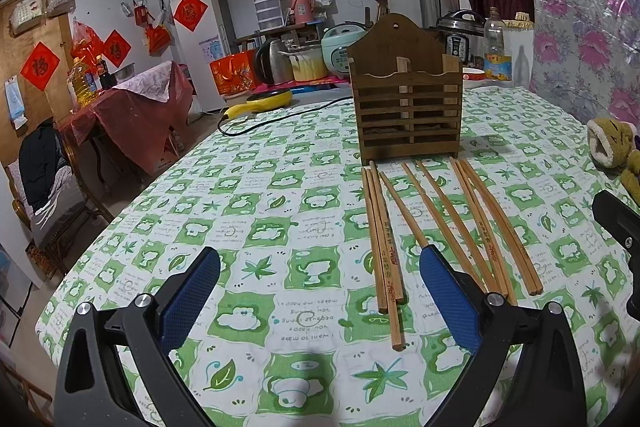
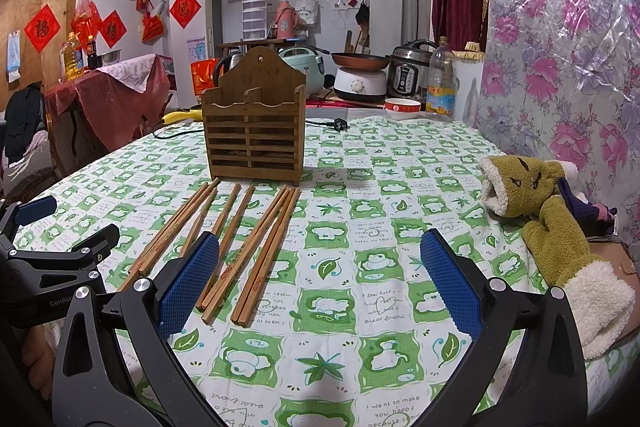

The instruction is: Organize utensils

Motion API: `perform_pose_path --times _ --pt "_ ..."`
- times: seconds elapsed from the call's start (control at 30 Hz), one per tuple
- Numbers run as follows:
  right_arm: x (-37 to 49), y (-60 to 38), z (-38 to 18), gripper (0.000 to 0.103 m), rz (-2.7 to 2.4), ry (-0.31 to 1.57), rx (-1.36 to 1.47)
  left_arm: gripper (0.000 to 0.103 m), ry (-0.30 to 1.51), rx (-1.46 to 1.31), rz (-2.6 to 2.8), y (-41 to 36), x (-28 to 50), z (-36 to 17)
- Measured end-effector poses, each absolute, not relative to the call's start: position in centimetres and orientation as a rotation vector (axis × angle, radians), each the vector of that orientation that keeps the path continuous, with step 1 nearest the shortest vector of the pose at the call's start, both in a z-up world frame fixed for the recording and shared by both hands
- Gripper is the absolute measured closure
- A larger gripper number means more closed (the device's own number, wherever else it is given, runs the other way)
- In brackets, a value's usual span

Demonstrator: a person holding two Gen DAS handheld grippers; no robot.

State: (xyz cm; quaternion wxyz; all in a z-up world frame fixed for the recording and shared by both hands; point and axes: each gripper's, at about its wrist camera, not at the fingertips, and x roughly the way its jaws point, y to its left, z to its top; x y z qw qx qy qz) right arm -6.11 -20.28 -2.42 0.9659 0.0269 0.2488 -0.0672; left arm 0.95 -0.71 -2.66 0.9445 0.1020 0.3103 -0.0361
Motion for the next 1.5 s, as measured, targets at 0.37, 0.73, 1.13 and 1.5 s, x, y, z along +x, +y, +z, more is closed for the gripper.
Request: perform_pose_path --times 0.37,0.73,1.13,1.5 --pt "-6.0 -20.3 -2.5 0.006 -0.136 0.504 0.055 0.006 0.635 0.208 -0.075 -0.8 1.0 -2.7" --pt "-5.4 -21.9 -2.9 0.006 -0.108 0.544 0.125 0.006 0.871 0.084 -0.217 1.0 3.8 -5.0" --pt "-4.7 -25.6 -4.0 0.006 -0.072 0.632 0.342 0.006 0.932 0.234 -0.178 1.7 3.9 -5.7" --pt "-4.1 -28.1 -5.2 0.006 -0.013 0.568 0.557 0.006 0.94 0.324 -0.204 1.2 3.6 -6.2"
